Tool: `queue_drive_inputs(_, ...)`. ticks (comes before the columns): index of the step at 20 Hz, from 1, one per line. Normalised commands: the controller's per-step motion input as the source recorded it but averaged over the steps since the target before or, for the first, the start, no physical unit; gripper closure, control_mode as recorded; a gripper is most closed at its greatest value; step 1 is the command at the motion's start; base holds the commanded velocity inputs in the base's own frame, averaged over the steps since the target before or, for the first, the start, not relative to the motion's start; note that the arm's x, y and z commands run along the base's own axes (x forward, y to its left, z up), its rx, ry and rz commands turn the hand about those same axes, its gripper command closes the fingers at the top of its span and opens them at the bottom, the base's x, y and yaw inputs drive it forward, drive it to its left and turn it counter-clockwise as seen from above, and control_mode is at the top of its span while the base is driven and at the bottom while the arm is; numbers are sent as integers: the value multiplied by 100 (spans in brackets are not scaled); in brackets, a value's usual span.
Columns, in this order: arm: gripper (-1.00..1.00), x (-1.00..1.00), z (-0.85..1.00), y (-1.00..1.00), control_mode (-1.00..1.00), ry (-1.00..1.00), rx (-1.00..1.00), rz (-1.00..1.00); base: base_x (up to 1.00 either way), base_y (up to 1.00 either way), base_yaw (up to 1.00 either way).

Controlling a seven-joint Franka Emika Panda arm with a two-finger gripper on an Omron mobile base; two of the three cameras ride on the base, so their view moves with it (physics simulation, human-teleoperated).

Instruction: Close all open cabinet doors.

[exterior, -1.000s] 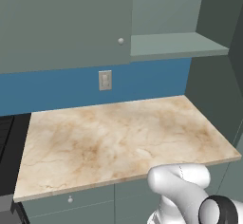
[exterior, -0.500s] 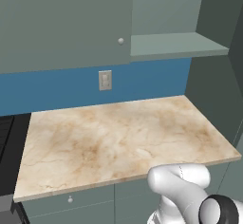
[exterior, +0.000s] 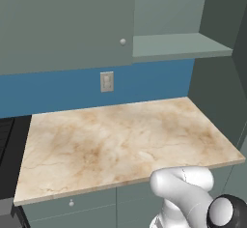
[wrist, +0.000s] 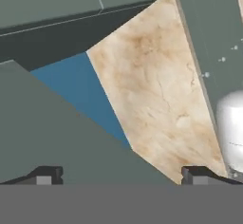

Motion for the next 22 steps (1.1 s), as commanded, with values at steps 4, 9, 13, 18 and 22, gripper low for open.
queue_drive_inputs(4,-100,42,0,-11,-100,-10,22,9,0,0,0)
queue_drive_inputs(9,-100,34,-3,-6,-100,-16,18,19,0,0,0)
queue_drive_inputs(13,-100,33,-9,0,-100,-22,13,23,0,0,0)
queue_drive_inputs(18,-100,33,-3,2,-100,-23,6,20,0,0,0)
queue_drive_inputs(22,-100,19,1,24,-100,-24,0,9,0,0,0)
